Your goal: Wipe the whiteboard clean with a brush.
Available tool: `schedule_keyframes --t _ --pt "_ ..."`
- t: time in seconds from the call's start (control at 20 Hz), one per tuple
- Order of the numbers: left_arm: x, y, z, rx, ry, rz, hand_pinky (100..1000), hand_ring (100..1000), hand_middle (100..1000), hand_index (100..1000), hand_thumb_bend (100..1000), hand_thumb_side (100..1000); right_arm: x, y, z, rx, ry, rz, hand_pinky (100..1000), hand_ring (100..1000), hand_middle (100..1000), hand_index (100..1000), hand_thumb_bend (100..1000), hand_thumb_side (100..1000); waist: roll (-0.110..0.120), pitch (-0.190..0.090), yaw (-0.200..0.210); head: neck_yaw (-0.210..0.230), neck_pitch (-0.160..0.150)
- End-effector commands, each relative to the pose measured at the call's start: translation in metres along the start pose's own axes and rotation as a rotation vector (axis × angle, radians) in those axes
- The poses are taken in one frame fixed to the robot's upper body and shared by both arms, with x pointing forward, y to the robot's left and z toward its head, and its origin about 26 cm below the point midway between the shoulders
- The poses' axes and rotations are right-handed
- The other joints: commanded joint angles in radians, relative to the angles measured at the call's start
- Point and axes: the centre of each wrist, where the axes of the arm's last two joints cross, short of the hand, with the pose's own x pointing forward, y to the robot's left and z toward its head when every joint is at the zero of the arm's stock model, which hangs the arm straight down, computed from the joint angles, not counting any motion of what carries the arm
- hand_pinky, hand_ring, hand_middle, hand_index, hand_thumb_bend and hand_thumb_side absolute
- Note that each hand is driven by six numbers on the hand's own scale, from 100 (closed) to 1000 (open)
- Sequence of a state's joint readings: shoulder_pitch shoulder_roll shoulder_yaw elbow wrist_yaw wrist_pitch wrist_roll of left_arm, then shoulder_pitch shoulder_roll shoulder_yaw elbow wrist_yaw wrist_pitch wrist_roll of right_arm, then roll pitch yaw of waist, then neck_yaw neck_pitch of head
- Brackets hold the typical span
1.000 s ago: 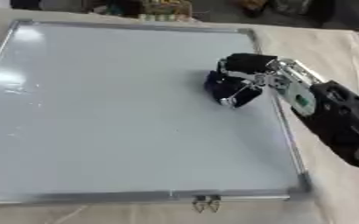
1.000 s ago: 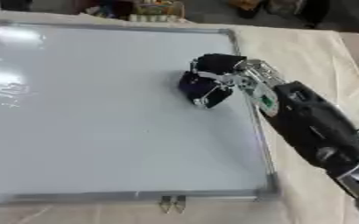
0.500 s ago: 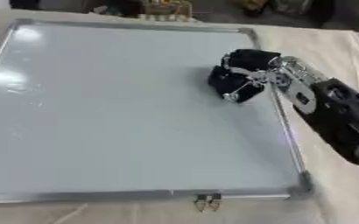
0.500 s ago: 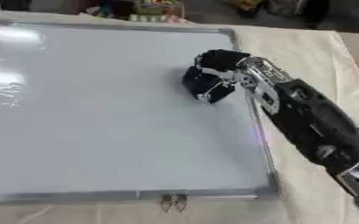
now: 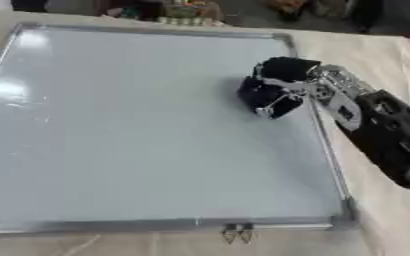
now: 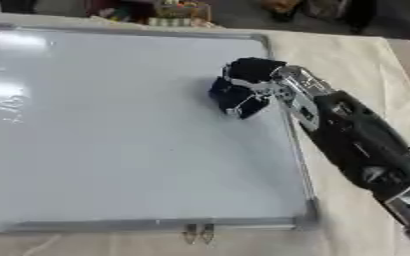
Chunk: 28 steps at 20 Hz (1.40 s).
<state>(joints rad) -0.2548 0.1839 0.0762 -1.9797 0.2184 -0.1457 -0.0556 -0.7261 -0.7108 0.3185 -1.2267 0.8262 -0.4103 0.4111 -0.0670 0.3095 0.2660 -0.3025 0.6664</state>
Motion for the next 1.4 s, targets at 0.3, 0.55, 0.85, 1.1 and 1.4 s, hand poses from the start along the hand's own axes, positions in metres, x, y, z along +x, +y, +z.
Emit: schedule_keyframes --t 0.3,0.55,0.85,1.1,1.4 --pt "0.007 0.000 -0.004 -0.015 -0.028 -0.011 423 493 431 556 100 900 0.012 0.007 -0.001 0.128 -0.086 0.005 476 466 178 334 100 203 0.006 -0.008 0.000 0.000 -0.001" --pt "0.007 0.000 -0.003 -0.014 -0.027 -0.011 423 493 431 556 100 898 0.021 0.003 -0.002 0.151 -0.129 0.011 473 463 177 335 100 204 0.009 -0.010 0.000 0.015 0.008" --pt "0.006 0.000 -0.003 -0.014 -0.026 -0.009 424 493 432 556 100 898 0.034 -0.004 -0.004 0.159 -0.184 0.028 471 459 175 335 100 201 0.009 -0.013 -0.001 0.014 0.009" --pt "0.006 0.000 -0.003 -0.014 -0.024 -0.008 424 493 432 557 100 899 0.048 -0.006 -0.006 0.188 -0.245 0.042 469 455 174 336 100 199 0.009 -0.014 -0.004 0.012 0.008" --pt "0.006 0.000 -0.003 -0.013 -0.022 -0.008 424 494 432 557 100 900 0.061 -0.011 -0.007 0.203 -0.290 0.032 468 449 171 338 100 193 0.007 -0.017 -0.007 0.011 0.005"
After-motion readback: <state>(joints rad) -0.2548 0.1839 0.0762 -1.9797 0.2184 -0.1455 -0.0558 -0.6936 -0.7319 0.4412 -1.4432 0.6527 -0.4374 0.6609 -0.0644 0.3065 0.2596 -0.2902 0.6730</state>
